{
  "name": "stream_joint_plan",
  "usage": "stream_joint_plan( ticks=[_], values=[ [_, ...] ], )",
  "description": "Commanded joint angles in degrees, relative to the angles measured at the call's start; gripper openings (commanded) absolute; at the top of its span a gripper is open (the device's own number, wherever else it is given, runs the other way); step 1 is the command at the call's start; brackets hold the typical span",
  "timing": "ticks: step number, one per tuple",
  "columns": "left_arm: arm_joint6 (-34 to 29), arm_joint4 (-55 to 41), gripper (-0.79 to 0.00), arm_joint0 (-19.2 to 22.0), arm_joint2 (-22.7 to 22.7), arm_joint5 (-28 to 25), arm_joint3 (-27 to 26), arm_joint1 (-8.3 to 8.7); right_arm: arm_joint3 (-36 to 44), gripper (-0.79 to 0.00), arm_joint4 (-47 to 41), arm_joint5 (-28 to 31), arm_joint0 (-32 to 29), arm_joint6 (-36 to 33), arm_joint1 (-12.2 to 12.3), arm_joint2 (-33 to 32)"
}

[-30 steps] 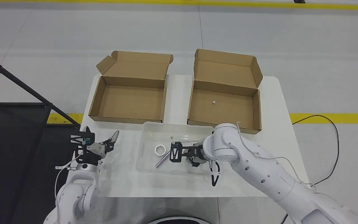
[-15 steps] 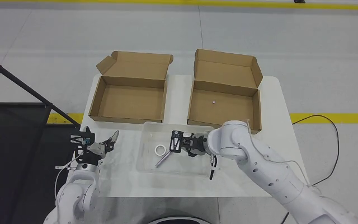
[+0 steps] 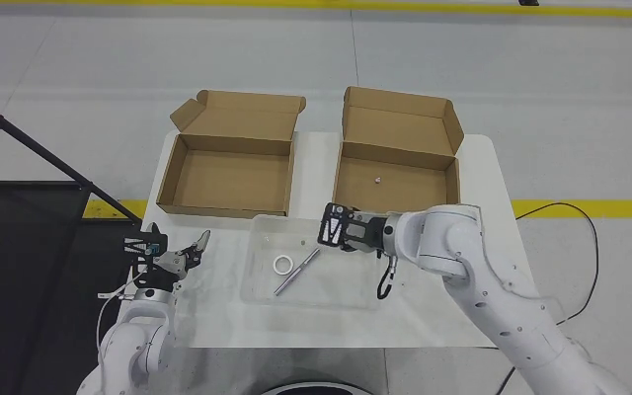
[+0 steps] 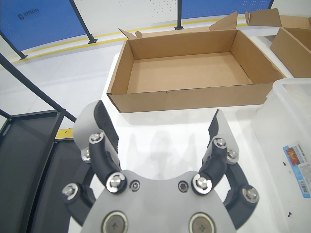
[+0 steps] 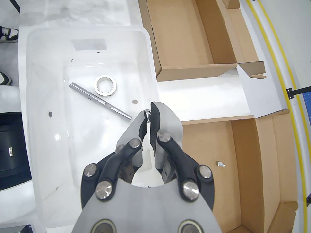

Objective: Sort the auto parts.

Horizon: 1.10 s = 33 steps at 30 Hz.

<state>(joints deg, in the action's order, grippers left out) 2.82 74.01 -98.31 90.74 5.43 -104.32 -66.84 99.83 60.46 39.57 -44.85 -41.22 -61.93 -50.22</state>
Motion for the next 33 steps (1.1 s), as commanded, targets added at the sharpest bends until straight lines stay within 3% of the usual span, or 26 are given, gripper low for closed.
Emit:
stream_joint_plan(
  ticks=[1, 11, 33],
  values=[
    [0.0, 0.0, 0.000, 0.0, 0.0, 0.0, 0.0, 0.00, 0.7, -0.785, 0.1, 0.5, -0.9, 0.2, 0.3, -1.1],
    [0.0, 0.0, 0.000, 0.0, 0.0, 0.0, 0.0, 0.00, 1.8, -0.785, 0.2, 1.0, -1.3, 0.7, 0.7, -3.0],
    [0.0, 0.0, 0.000, 0.0, 0.0, 0.0, 0.0, 0.00, -2.1, -0.785, 0.0, -0.8, 5.0, 0.2, -1.2, 0.8]
  ],
)
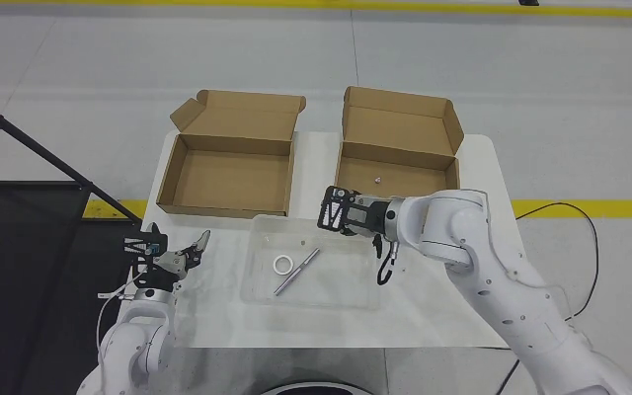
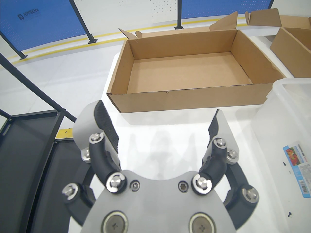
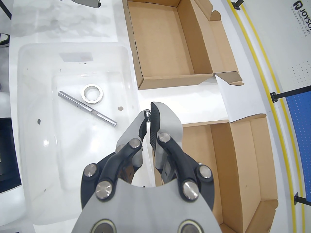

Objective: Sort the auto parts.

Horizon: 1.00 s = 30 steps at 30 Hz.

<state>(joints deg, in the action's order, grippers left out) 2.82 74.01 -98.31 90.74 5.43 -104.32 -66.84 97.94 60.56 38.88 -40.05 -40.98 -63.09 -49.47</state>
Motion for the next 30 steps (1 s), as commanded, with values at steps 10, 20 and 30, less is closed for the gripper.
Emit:
stream_joint_plan(
  ticks=[10, 20, 30],
  values=[
    [0.0, 0.0, 0.000, 0.0, 0.0, 0.0, 0.0, 0.00, 0.6, -0.785, 0.4, -0.7, -0.8, -0.3, 0.1, -1.2],
    [0.0, 0.0, 0.000, 0.0, 0.0, 0.0, 0.0, 0.00, 1.4, -0.785, 1.2, -0.4, -2.4, 0.5, 0.5, -2.8],
    [0.0, 0.0, 0.000, 0.0, 0.0, 0.0, 0.0, 0.00, 2.2, -0.785, 1.6, -1.1, -3.0, -1.1, 0.7, -3.3]
  ],
)
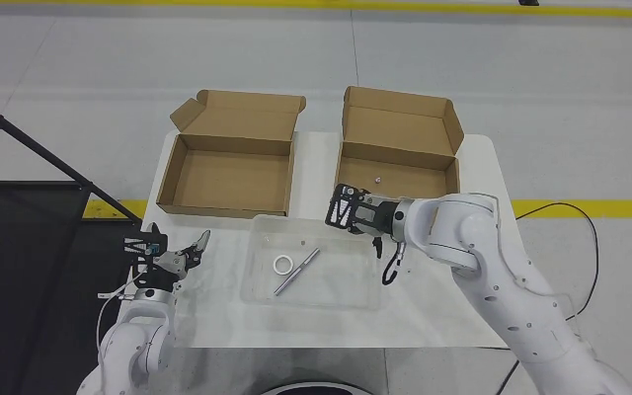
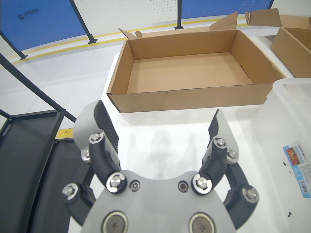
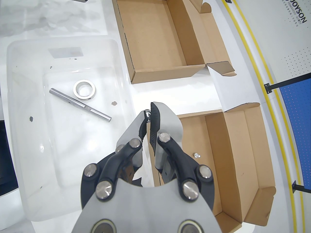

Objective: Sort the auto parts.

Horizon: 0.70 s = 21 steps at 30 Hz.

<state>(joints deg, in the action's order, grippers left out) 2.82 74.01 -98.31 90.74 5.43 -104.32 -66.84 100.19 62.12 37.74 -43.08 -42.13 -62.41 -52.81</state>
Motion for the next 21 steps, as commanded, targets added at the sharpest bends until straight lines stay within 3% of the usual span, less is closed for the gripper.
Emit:
stream_joint_plan(
  ticks=[1, 12, 21],
  values=[
    [0.0, 0.0, 0.000, 0.0, 0.0, 0.0, 0.0, 0.00, 0.0, -0.785, 0.0, 0.0, 0.0, 0.0, 0.0, 0.0],
    [0.0, 0.0, 0.000, 0.0, 0.0, 0.0, 0.0, 0.00, 0.5, -0.785, 1.1, -1.3, -0.8, 1.3, 0.0, -0.4],
    [0.0, 0.0, 0.000, 0.0, 0.0, 0.0, 0.0, 0.00, 4.3, -0.785, 3.4, -5.5, -3.9, 2.5, 0.9, -5.5]
  ],
)
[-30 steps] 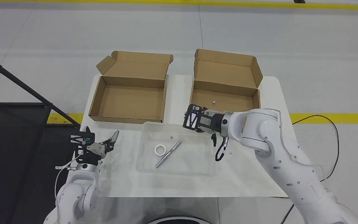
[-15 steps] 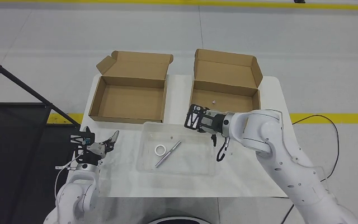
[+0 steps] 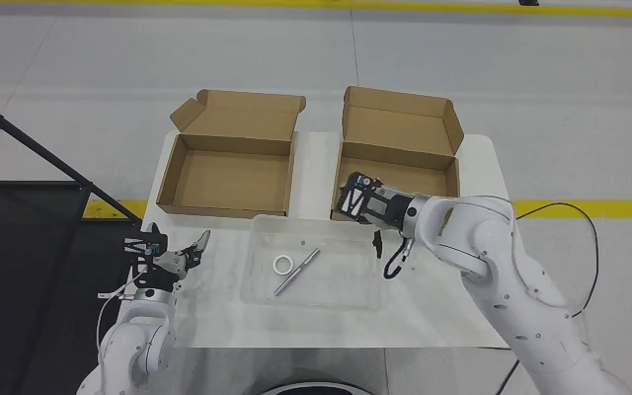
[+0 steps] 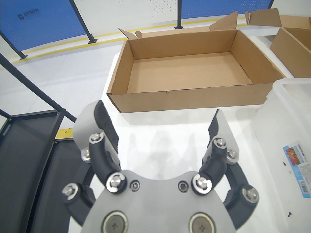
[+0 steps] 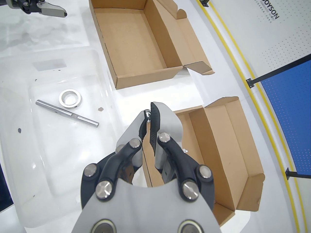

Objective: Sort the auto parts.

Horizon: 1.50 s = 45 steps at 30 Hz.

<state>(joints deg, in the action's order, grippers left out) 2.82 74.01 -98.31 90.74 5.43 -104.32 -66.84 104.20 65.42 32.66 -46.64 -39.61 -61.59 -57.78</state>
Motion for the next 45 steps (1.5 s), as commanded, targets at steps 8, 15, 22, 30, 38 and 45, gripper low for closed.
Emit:
stream_joint_plan(
  ticks=[8, 15, 22, 30, 38, 45],
  values=[
    [0.0, 0.0, 0.000, 0.0, 0.0, 0.0, 0.0, 0.00, -0.5, -0.785, -0.2, -2.5, -2.0, -0.8, 0.5, -3.8],
    [0.0, 0.0, 0.000, 0.0, 0.0, 0.0, 0.0, 0.00, -3.6, -0.785, -1.5, -3.0, -1.6, -2.6, 0.7, -5.4],
    [0.0, 0.0, 0.000, 0.0, 0.0, 0.0, 0.0, 0.00, -9.3, -0.785, -1.5, -3.5, 0.8, -7.5, 0.3, -4.1],
    [0.0, 0.0, 0.000, 0.0, 0.0, 0.0, 0.0, 0.00, -24.1, -0.785, -2.9, -4.2, 7.2, -7.8, -1.3, 0.4],
    [0.0, 0.0, 0.000, 0.0, 0.0, 0.0, 0.0, 0.00, -42.0, -0.785, -5.3, -3.5, 14.8, -4.0, -4.3, 6.4],
    [0.0, 0.0, 0.000, 0.0, 0.0, 0.0, 0.0, 0.00, -52.0, -0.785, -6.7, -1.9, 19.7, -1.3, -7.1, 10.9]
  ],
)
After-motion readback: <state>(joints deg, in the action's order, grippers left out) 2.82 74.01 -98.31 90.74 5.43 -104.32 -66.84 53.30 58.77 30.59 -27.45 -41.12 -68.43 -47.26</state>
